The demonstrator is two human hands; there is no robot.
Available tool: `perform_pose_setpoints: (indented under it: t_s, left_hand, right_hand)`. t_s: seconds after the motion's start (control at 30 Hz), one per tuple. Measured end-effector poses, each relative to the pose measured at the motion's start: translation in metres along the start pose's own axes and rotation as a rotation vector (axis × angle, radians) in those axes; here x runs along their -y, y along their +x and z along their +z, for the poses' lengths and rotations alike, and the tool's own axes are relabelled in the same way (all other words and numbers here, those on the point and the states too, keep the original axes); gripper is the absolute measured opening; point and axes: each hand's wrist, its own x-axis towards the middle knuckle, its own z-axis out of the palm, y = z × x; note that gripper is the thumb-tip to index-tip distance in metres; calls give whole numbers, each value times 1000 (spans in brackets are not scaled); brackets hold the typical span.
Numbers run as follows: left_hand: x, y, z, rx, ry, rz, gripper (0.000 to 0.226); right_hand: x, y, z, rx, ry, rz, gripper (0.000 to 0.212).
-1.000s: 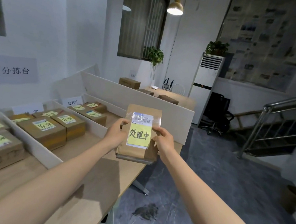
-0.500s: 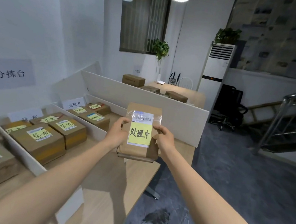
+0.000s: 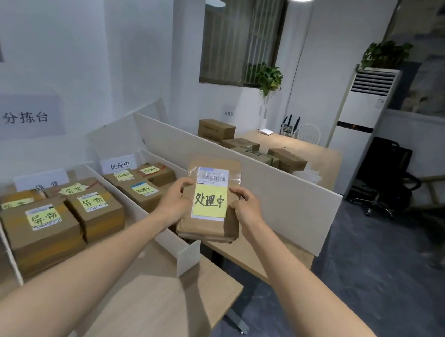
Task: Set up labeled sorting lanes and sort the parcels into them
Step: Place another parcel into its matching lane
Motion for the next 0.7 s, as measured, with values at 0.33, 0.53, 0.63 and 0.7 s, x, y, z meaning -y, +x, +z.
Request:
perform_pose_setpoints:
  t_s: [0.33,0.53,0.63,0.7]
  left_hand:
    - [-9,75,52,-148,16,-75,45]
    - [2,98,68,-198,83,-127,42]
    - [10,109,71,-188,95,-162,43]
    - [17,116,73,-188,103,-174,41]
  right_hand:
    - [-6,116,-16,174,-14,-2,43]
    - [-18,153,-18,236,76,9,24]
    - [-28,168,-13,275,73,22,26]
    - [-35,177,-8,289,73,36,25]
